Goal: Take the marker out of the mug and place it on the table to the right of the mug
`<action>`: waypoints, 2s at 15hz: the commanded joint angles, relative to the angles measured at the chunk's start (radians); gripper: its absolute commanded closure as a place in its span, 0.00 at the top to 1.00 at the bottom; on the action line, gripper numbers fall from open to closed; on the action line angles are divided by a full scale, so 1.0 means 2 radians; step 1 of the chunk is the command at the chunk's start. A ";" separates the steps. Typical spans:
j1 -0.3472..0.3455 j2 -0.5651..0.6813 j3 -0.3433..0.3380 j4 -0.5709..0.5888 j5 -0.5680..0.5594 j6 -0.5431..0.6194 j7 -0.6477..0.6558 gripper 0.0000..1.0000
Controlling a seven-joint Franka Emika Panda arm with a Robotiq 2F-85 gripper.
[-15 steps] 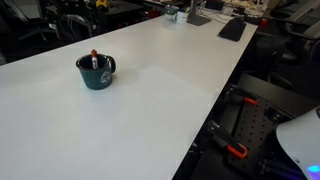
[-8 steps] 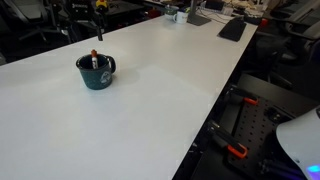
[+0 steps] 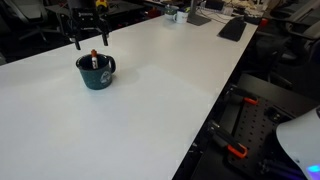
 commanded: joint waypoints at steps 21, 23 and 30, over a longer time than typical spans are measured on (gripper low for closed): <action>0.028 0.018 -0.015 0.026 -0.038 0.006 0.071 0.05; 0.026 0.016 -0.014 0.025 -0.035 0.007 0.071 0.05; 0.007 -0.003 -0.004 0.043 -0.015 0.020 0.050 0.05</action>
